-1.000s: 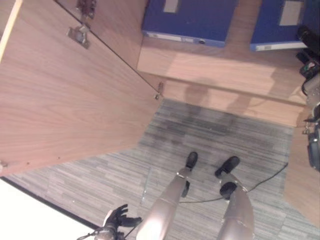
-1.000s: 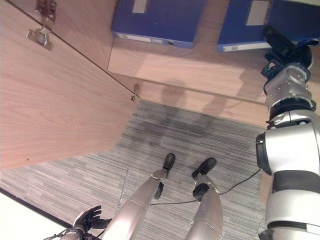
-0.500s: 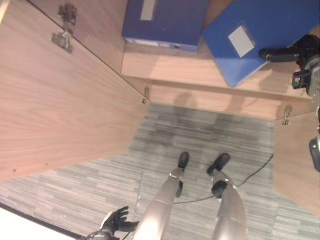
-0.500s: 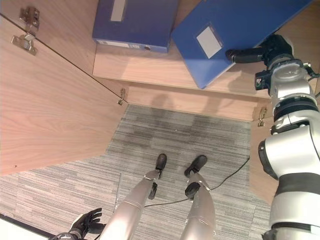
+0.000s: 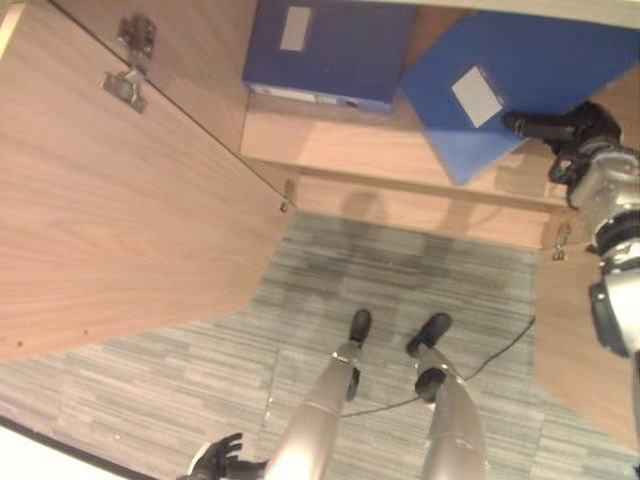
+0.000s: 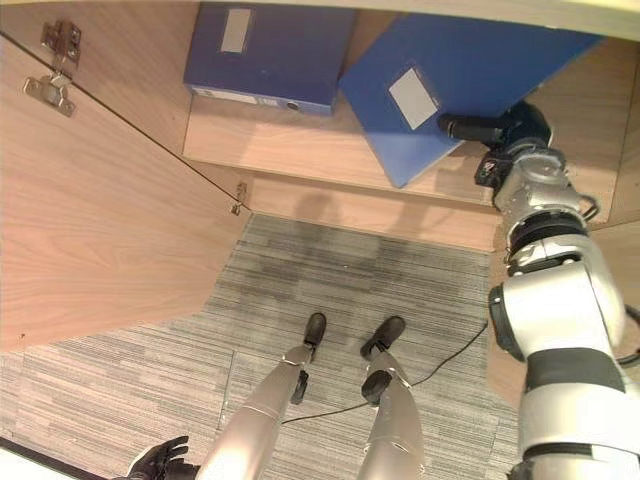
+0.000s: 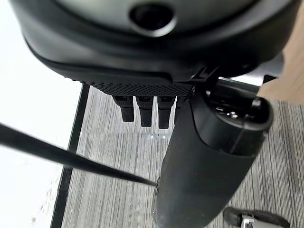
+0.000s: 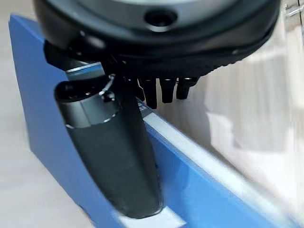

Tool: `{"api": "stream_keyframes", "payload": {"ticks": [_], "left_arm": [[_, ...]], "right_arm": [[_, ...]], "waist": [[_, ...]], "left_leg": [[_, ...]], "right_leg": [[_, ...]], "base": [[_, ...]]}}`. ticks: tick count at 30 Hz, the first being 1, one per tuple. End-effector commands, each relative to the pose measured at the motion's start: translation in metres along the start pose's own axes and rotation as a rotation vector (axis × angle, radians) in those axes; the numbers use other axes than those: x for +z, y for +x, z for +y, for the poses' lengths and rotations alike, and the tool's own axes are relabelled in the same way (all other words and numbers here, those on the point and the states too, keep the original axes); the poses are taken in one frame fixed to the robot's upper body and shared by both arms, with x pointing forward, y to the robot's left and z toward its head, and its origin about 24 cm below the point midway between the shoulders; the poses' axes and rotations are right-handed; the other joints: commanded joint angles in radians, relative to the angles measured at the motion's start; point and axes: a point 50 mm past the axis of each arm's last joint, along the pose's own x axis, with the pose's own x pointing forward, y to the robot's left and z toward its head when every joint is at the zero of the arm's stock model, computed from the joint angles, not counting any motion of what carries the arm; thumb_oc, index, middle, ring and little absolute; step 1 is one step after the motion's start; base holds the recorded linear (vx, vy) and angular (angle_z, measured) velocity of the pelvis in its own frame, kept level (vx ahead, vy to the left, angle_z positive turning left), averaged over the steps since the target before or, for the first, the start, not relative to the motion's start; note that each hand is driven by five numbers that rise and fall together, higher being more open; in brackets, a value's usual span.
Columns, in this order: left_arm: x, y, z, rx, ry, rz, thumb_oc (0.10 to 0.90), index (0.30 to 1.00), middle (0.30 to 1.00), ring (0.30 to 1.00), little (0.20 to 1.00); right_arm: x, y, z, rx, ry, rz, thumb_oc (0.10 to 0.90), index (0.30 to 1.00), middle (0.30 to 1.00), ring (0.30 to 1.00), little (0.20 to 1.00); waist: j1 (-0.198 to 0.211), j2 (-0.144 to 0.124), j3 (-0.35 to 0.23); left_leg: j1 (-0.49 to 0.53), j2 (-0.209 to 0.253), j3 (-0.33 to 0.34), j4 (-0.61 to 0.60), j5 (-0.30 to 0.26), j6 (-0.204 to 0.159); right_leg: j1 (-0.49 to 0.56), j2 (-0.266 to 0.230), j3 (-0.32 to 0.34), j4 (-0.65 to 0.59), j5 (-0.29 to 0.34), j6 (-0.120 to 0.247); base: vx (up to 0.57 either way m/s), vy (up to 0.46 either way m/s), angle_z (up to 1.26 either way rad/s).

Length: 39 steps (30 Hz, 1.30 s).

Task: Put the empty folder in the office cabinet

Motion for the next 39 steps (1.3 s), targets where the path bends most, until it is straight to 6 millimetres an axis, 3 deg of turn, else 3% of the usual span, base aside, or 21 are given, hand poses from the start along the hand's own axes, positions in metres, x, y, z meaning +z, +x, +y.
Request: {"api": "stream_keyframes", "payload": {"ticks": [1, 2, 3, 4, 5, 6, 7, 8, 10, 16, 21, 30, 33, 34, 36, 38, 39], "left_arm": [[-0.034, -0.010, 0.034, 0.142, 0.010, 0.141, 0.800, 0.900, 0.900, 0.900, 0.900], [-0.033, -0.010, 0.032, 0.142, 0.012, 0.136, 0.800, 0.900, 0.900, 0.900, 0.900], [-0.033, -0.010, 0.033, 0.145, 0.014, 0.137, 0.800, 0.900, 0.900, 0.900, 0.900], [-0.030, -0.009, 0.030, 0.147, 0.011, 0.126, 0.800, 0.900, 0.900, 0.900, 0.900], [-0.031, -0.009, 0.030, 0.147, 0.012, 0.127, 0.800, 0.900, 0.900, 0.900, 0.900], [-0.026, -0.007, 0.024, 0.140, 0.017, 0.108, 0.800, 0.900, 0.900, 0.900, 0.900], [-0.027, -0.007, 0.025, 0.144, 0.019, 0.109, 0.800, 0.900, 0.900, 0.900, 0.900], [-0.023, -0.006, 0.021, 0.139, 0.023, 0.090, 0.800, 0.900, 0.900, 0.900, 0.900], [-0.020, -0.006, 0.021, 0.144, 0.028, 0.076, 0.800, 0.900, 0.900, 0.900, 0.900], [-0.023, -0.006, 0.018, 0.154, 0.022, 0.094, 0.800, 0.900, 0.900, 0.900, 0.900], [-0.022, -0.005, 0.010, 0.134, 0.032, 0.092, 0.800, 0.900, 0.900, 0.900, 0.900], [-0.028, -0.006, 0.008, 0.123, 0.058, 0.119, 0.800, 0.900, 0.900, 0.900, 0.900], [-0.028, -0.006, 0.010, 0.133, 0.058, 0.121, 0.800, 0.900, 0.900, 0.900, 0.900], [-0.018, -0.001, -0.011, 0.115, 0.064, 0.101, 0.800, 0.900, 0.900, 0.900, 0.900], [-0.022, -0.002, -0.012, 0.111, 0.037, 0.119, 0.800, 0.900, 0.900, 0.900, 0.900], [-0.022, -0.002, -0.006, 0.141, 0.013, 0.135, 0.800, 0.900, 0.900, 0.900, 0.900], [-0.022, -0.002, -0.006, 0.141, 0.013, 0.135, 0.800, 0.900, 0.900, 0.900, 0.900]], "right_arm": [[0.036, -0.004, 0.033, 0.104, 0.358, -0.193, 0.800, 0.900, 0.900, 0.900, 0.900], [0.037, -0.005, 0.036, 0.101, 0.472, -0.205, 0.800, 0.900, 0.900, 0.900, 0.900], [0.036, -0.004, 0.035, 0.100, 0.479, -0.205, 0.800, 0.900, 0.900, 0.900, 0.900], [0.041, -0.007, 0.039, 0.101, 0.718, -0.250, 0.800, 0.900, 0.900, 0.900, 0.900], [0.040, -0.007, 0.039, 0.101, 0.719, -0.250, 0.800, 0.900, 0.900, 0.900, 0.900], [0.043, -0.011, 0.048, 0.135, 0.979, -0.301, 0.800, 0.900, 0.900, 0.900, 0.900], [0.041, -0.011, 0.047, 0.134, 0.988, -0.303, 0.800, 0.900, 0.900, 0.900, 0.900], [0.033, -0.014, 0.053, 0.150, 1.146, -0.312, 0.800, 0.900, 0.900, 0.900, 0.900], [0.024, -0.019, 0.060, 0.155, 1.267, -0.324, 0.800, 0.900, 0.900, 0.900, 0.900], [0.006, -0.029, 0.070, 0.120, 1.423, -0.351, 0.800, 0.900, 0.900, 0.900, 0.900], [-0.024, -0.033, 0.071, 0.013, 1.502, -0.294, 0.800, 0.900, 0.900, 0.900, 0.900], [-0.035, -0.033, 0.064, -0.102, 1.544, -0.273, 0.800, 0.900, 0.900, 0.900, 0.900], [-0.021, -0.032, 0.061, -0.116, 1.537, -0.308, 0.800, 0.900, 0.900, 0.900, 0.900], [-0.009, -0.041, 0.085, -0.077, 1.607, -0.311, 0.800, 0.900, 0.900, 0.900, 0.900], [0.000, -0.040, 0.081, -0.094, 1.630, -0.326, 0.800, 0.900, 0.900, 0.900, 0.900], [0.028, -0.045, 0.079, -0.052, 1.707, -0.421, 0.800, 0.900, 0.900, 0.900, 0.900], [0.028, -0.045, 0.079, -0.052, 1.708, -0.421, 0.800, 0.900, 0.900, 0.900, 0.900]], "waist": [[0.063, 0.038, 0.051], [0.065, 0.043, 0.050], [0.066, 0.041, 0.050], [0.071, 0.047, 0.050], [0.071, 0.046, 0.049], [0.079, 0.061, 0.052], [0.079, 0.058, 0.052], [0.085, 0.070, 0.055], [0.091, 0.077, 0.059], [0.093, 0.088, 0.062], [0.084, 0.096, 0.065], [0.080, 0.102, 0.062], [0.079, 0.104, 0.060], [0.068, 0.099, 0.058], [0.067, 0.099, 0.052], [0.075, 0.098, 0.052], [0.075, 0.097, 0.052]], "left_leg": [[0.068, 0.007, -0.007, -0.060, -0.089, -0.027], [0.071, 0.006, -0.009, -0.063, -0.090, -0.027], [0.073, 0.007, -0.010, -0.064, -0.089, -0.028], [0.079, 0.005, -0.014, -0.071, -0.090, -0.028], [0.079, 0.005, -0.014, -0.071, -0.090, -0.028], [0.085, 0.003, -0.018, -0.077, -0.092, -0.028], [0.086, 0.003, -0.019, -0.077, -0.093, -0.028], [0.090, 0.001, -0.021, -0.077, -0.095, -0.026], [0.094, -0.001, -0.023, -0.073, -0.098, -0.025], [0.103, -0.004, -0.024, -0.071, -0.100, -0.022], [0.108, -0.009, -0.025, -0.064, -0.105, -0.018], [0.108, -0.015, -0.025, -0.060, -0.108, -0.013], [0.106, -0.017, -0.026, -0.056, -0.109, -0.011], [0.105, -0.017, -0.025, -0.056, -0.111, -0.011], [0.104, -0.018, -0.026, -0.056, -0.113, -0.011], [0.102, -0.019, -0.030, -0.059, -0.112, -0.012], [0.102, -0.019, -0.030, -0.059, -0.112, -0.012]], "right_leg": [[0.072, -0.058, 0.045, 0.114, -0.070, 0.104], [0.075, -0.057, 0.042, 0.112, -0.071, 0.106], [0.077, -0.057, 0.041, 0.110, -0.071, 0.106], [0.086, -0.055, 0.038, 0.103, -0.073, 0.109], [0.087, -0.055, 0.038, 0.102, -0.073, 0.109], [0.093, -0.054, 0.036, 0.101, -0.077, 0.113], [0.094, -0.054, 0.035, 0.101, -0.077, 0.114], [0.097, -0.055, 0.036, 0.103, -0.081, 0.115], [0.100, -0.056, 0.035, 0.104, -0.084, 0.117], [0.111, -0.055, 0.039, 0.107, -0.090, 0.117], [0.116, -0.058, 0.042, 0.107, -0.089, 0.118], [0.115, -0.063, 0.046, 0.113, -0.090, 0.120], [0.114, -0.064, 0.047, 0.114, -0.088, 0.121], [0.111, -0.062, 0.050, 0.113, -0.087, 0.121], [0.111, -0.063, 0.052, 0.113, -0.088, 0.120], [0.108, -0.062, 0.049, 0.112, -0.090, 0.121], [0.108, -0.062, 0.049, 0.112, -0.090, 0.121]], "base": [[0.00, 0.000, 0.00], [0.00, 0.000, 0.00], [0.00, 0.000, 0.00], [0.01, -0.016, 0.04], [0.02, -0.034, 0.06], [0.01, -0.019, 0.06], [0.02, -0.027, 0.06], [0.01, -0.017, 0.05], [0.01, -0.021, 0.04], [0.01, 0.001, 0.03], [0.00, 0.000, 0.00], [0.00, 0.000, 0.00], [0.00, 0.000, 0.00], [0.00, 0.000, 0.00], [0.00, 0.000, 0.00], [0.00, 0.000, 0.00], [0.00, -0.017, 0.04]]}}
